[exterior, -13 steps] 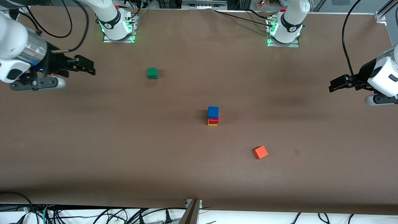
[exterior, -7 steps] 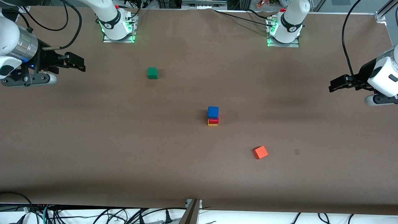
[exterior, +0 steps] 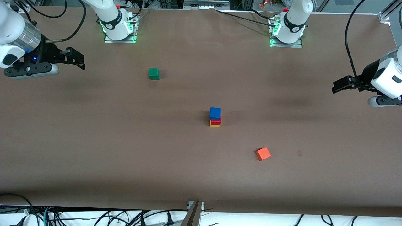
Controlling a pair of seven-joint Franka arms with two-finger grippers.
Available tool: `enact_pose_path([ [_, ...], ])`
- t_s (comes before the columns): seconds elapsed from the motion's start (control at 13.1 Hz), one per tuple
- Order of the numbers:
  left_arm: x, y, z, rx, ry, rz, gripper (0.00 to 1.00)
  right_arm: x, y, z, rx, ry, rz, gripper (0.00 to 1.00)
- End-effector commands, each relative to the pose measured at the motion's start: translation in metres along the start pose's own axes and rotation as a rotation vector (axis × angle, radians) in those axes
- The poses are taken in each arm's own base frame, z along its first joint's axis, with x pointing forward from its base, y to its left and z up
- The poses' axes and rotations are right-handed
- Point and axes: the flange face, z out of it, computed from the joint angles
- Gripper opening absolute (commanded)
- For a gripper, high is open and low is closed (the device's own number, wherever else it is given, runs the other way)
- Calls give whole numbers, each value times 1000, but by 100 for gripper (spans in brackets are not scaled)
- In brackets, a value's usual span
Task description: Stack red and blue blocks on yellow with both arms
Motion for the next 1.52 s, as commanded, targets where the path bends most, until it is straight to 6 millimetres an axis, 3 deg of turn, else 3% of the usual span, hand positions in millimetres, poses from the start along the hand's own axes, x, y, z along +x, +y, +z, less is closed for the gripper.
enact_pose_path([
  [0.0, 4, 1, -5, -9, 9, 21, 100, -7, 1, -1, -14, 14, -23, 100],
  [0.15, 4, 1, -5, -9, 9, 21, 100, -2, 1, 1, -15, 17, -23, 100],
  [0.3, 4, 1, -5, -9, 9, 21, 100, 17, 6, -10, -32, 53, -39, 100],
  [0.68, 4, 1, -6, -9, 11, 21, 100, 19, 6, -16, -51, 39, -35, 100],
  [1.45, 4, 1, -6, -11, 10, 21, 100, 26, 9, -7, -45, 29, 4, 100],
])
